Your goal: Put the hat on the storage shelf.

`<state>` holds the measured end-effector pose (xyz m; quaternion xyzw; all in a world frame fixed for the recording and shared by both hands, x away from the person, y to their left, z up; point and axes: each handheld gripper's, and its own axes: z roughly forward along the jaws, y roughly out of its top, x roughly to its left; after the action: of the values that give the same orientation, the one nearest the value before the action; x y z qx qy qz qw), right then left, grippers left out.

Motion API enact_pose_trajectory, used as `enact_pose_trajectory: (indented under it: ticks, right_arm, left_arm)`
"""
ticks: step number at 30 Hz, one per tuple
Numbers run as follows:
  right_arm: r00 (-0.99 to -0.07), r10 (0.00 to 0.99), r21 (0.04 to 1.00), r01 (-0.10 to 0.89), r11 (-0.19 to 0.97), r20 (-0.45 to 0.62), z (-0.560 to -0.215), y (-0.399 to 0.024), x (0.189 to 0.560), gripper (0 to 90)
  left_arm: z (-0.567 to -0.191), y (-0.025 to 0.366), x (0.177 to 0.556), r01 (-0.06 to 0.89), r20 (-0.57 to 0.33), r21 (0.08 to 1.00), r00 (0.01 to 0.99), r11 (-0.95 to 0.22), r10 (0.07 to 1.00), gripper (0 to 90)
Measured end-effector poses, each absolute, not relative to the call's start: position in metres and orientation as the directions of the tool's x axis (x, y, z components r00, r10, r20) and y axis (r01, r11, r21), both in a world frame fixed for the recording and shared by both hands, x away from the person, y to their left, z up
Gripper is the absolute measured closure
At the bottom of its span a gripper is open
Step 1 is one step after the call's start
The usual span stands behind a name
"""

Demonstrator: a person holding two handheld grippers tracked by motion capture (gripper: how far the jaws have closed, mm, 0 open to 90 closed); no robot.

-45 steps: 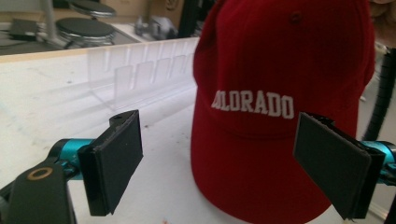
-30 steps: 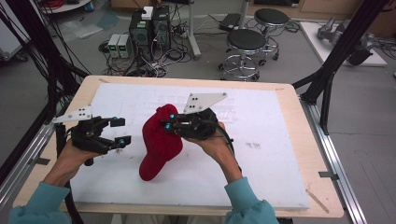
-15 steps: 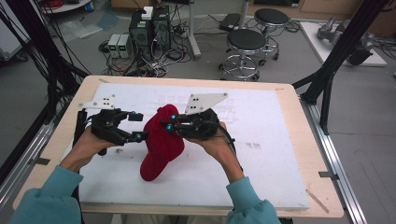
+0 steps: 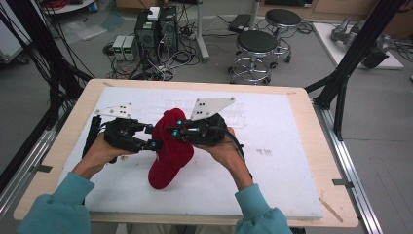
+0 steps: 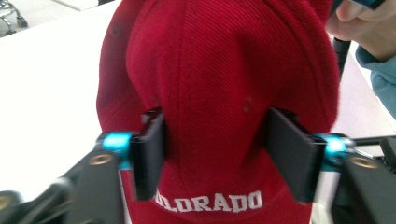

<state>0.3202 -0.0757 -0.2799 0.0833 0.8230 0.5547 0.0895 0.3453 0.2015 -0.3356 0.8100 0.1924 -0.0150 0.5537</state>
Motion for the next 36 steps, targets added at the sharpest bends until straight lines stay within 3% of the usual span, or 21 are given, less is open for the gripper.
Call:
enact_pose_trajectory:
  ticks: [2, 5, 12, 21, 24, 31, 36]
  right_arm:
    - [-0.970, 0.236, 0.928, 0.042, 0.371, -0.050, -0.280, -0.076, 0.320, 87.3]
    - [-0.970, 0.238, 0.924, 0.038, 0.380, -0.058, -0.280, -0.075, 0.320, 87.2]
    - [-0.967, 0.248, 0.922, 0.040, 0.384, -0.061, -0.282, -0.074, 0.321, 87.2]
    - [-0.965, 0.256, 0.923, 0.049, 0.381, -0.054, -0.285, -0.076, 0.321, 84.4]
    - [-0.962, 0.266, 0.927, 0.051, 0.371, -0.053, -0.286, -0.077, 0.321, 76.9]
    - [-0.920, 0.391, 0.938, 0.109, 0.328, -0.030, -0.289, -0.084, 0.320, 34.3]
    - [-0.898, 0.441, 0.945, 0.141, 0.294, -0.003, -0.292, -0.093, 0.317, 22.1]
  left_arm:
    - [-0.336, 0.200, 0.345, 0.315, -0.224, 0.893, 0.931, -0.323, 0.290, 44.7]
    - [-0.336, 0.198, 0.342, 0.303, -0.200, 0.888, 0.932, -0.345, 0.302, 62.2]
    - [-0.335, 0.196, 0.339, 0.274, -0.159, 0.889, 0.936, -0.368, 0.313, 81.1]
    - [-0.336, 0.194, 0.336, 0.280, -0.157, 0.887, 0.930, -0.366, 0.332, 86.2]
    - [-0.335, 0.194, 0.336, 0.285, -0.158, 0.886, 0.927, -0.367, 0.339, 86.3]
    - [-0.334, 0.194, 0.335, 0.278, -0.135, 0.885, 0.920, -0.373, 0.367, 86.4]
    - [-0.332, 0.197, 0.336, 0.284, -0.138, 0.894, 0.909, -0.346, 0.392, 86.5]
